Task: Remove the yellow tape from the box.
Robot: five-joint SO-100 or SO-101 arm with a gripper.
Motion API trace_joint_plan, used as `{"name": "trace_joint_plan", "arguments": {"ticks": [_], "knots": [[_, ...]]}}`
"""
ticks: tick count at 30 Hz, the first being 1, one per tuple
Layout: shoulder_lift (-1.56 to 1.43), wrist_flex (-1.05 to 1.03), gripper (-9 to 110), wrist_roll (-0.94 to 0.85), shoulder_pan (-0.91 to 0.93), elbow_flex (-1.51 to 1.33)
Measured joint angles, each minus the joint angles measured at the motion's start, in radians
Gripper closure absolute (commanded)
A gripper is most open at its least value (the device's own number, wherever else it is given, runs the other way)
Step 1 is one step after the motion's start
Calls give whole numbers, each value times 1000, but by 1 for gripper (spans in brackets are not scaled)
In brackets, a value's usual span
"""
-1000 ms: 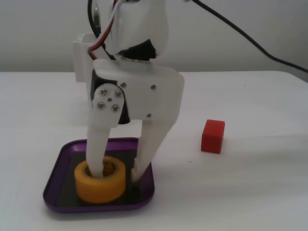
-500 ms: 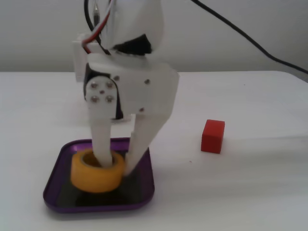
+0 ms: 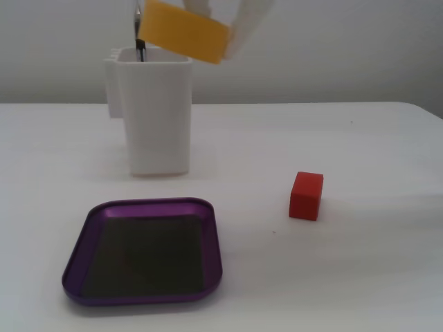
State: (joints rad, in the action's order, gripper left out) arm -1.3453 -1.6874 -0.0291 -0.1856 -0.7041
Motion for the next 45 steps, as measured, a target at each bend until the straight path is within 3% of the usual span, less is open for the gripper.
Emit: {"name": "trace_joint_plan", "arguments": {"ticks": [13, 18, 32, 45], "knots": [[-442, 584, 102, -12, 15, -1088], [-518, 746, 102, -9, 12, -1351], [-491, 910, 101, -11, 8, -1513], [-499, 830, 83, -9, 11, -1511]]}}
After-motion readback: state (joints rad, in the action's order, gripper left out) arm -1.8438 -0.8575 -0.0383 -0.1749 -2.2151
